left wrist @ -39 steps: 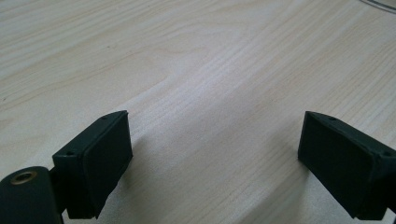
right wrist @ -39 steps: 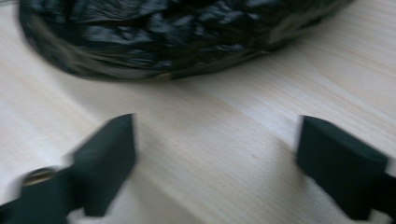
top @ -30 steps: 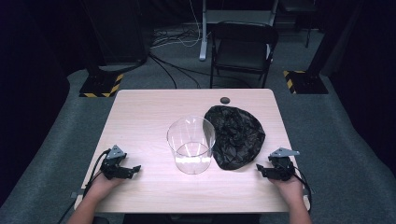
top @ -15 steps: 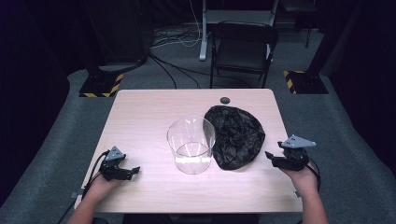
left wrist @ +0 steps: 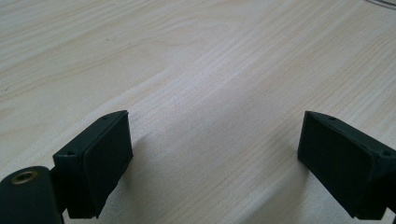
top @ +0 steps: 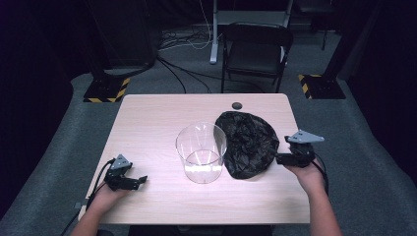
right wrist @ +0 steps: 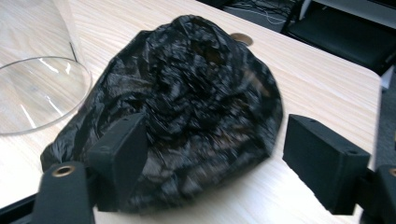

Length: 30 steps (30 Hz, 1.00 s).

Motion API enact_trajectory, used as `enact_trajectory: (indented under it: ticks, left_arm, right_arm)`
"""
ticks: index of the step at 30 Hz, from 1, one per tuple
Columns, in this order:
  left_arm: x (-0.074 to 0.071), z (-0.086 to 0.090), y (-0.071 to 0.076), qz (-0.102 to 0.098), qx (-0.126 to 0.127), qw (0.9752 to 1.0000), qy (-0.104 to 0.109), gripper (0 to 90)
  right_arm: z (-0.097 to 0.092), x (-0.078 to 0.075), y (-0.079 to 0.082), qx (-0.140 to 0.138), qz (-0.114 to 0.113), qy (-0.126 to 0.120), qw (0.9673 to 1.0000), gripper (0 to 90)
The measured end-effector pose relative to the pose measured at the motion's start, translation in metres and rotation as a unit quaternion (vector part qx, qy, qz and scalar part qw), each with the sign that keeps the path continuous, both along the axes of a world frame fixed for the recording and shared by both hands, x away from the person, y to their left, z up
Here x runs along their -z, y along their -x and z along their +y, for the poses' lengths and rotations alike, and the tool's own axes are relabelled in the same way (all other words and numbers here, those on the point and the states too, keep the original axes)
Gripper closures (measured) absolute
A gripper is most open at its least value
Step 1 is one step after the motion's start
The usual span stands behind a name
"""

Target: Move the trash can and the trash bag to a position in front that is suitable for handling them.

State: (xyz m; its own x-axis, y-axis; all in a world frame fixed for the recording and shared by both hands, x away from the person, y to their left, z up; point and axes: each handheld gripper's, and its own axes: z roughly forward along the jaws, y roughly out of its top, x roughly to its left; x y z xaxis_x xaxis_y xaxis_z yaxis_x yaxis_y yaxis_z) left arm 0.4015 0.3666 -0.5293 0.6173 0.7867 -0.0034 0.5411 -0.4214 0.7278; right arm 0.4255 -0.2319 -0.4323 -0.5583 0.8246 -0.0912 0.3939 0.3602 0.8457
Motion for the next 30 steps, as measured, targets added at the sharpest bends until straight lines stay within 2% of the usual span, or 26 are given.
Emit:
enact_trajectory:
  ticks: [4, 5, 11, 14, 17, 19, 22, 30]
  left_arm:
    - [0.0, 0.0, 0.001, -0.001, -0.001, 1.0, 0.001, 9.9]
    - [0.0, 0.0, 0.001, -0.001, 0.0, 1.0, 0.0, 10.0]
    - [0.0, 0.001, 0.004, -0.001, 0.001, 1.0, 0.001, 10.2]
    - [0.0, 0.002, 0.005, -0.002, 0.002, 1.0, 0.0, 10.4]
    - [0.0, 0.002, 0.005, -0.001, 0.002, 1.0, 0.001, 10.4]
    - [0.0, 0.003, 0.006, -0.001, 0.003, 1.0, 0.0, 10.4]
    - [0.0, 0.004, 0.008, -0.001, 0.003, 1.0, 0.0, 10.4]
    - [0.0, 0.005, 0.01, -0.001, 0.003, 1.0, 0.0, 10.4]
  right_arm:
    - [0.013, 0.007, -0.009, -0.004, 0.005, -0.006, 1.0, 21.7]
    - [0.021, 0.013, -0.015, -0.009, 0.014, -0.005, 0.9998, 22.5]
    - [0.041, 0.031, -0.034, -0.024, 0.038, -0.011, 0.9989, 25.1]
    - [0.047, 0.035, -0.04, -0.028, 0.046, -0.011, 0.9985, 25.2]
    - [0.056, 0.04, -0.048, -0.035, 0.057, -0.022, 0.9975, 25.1]
    - [0.061, 0.044, -0.052, -0.032, 0.061, -0.008, 0.9976, 25.1]
    - [0.065, 0.05, -0.058, -0.025, 0.068, 0.001, 0.9974, 25.2]
    - [0.065, 0.055, -0.062, -0.011, 0.081, 0.001, 0.9966, 48.2]
